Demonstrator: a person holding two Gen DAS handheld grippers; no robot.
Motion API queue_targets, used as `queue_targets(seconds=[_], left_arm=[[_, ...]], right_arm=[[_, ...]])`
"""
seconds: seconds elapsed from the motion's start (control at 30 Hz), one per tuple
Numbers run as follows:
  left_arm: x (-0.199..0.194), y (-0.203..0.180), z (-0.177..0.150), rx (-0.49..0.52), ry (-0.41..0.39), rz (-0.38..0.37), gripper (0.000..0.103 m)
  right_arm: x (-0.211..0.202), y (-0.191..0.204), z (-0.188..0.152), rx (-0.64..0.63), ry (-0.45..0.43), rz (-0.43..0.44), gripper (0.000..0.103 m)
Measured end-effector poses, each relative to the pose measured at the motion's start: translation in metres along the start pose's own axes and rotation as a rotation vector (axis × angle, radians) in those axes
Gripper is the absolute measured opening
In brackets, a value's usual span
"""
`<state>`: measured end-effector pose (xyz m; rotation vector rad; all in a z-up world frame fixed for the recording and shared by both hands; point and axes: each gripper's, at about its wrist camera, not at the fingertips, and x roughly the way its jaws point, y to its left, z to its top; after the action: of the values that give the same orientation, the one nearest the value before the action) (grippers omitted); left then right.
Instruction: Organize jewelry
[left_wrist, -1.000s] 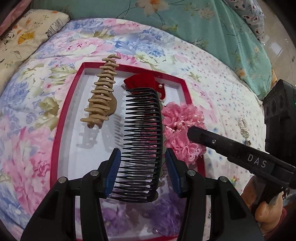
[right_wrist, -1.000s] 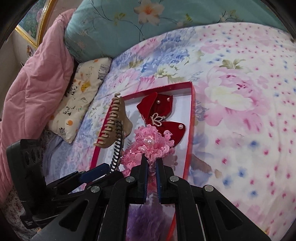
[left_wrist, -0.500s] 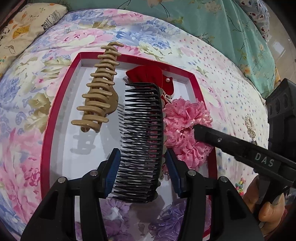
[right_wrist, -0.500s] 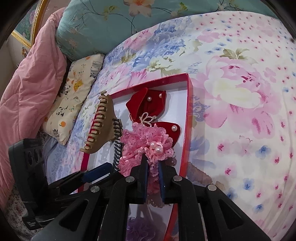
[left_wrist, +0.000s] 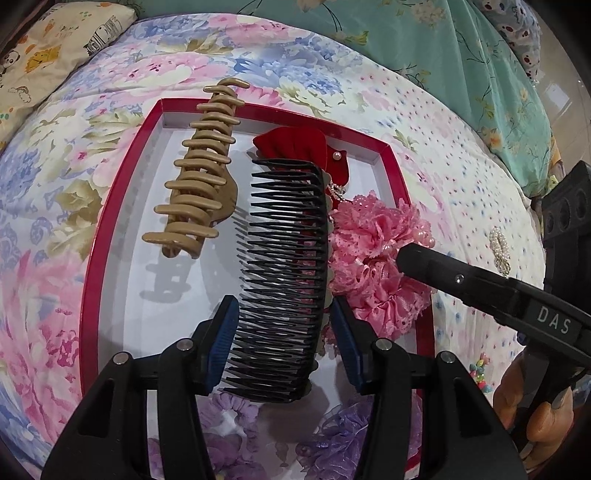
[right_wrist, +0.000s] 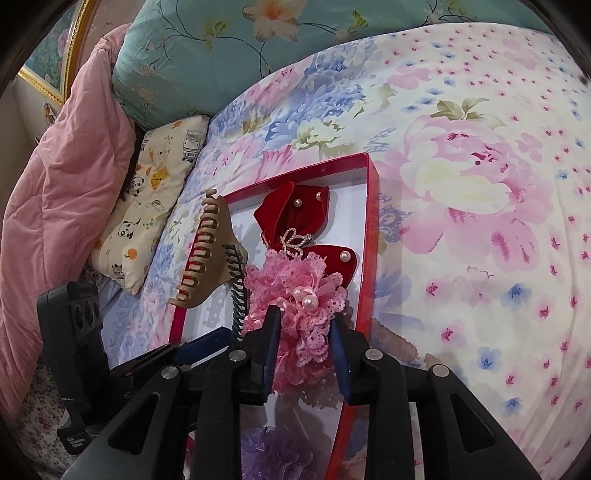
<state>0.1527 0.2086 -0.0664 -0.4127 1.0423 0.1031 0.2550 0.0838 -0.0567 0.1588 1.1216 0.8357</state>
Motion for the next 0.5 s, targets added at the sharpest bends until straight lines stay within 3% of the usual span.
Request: queue_targets(seconds=[0.5], left_arm=[[-0.001, -0.001, -0.002, -0.01, 0.014, 0.016, 0.057]], right_arm=[[-0.014, 0.0, -0.002, 0.004, -0.017, 0.011, 0.042]])
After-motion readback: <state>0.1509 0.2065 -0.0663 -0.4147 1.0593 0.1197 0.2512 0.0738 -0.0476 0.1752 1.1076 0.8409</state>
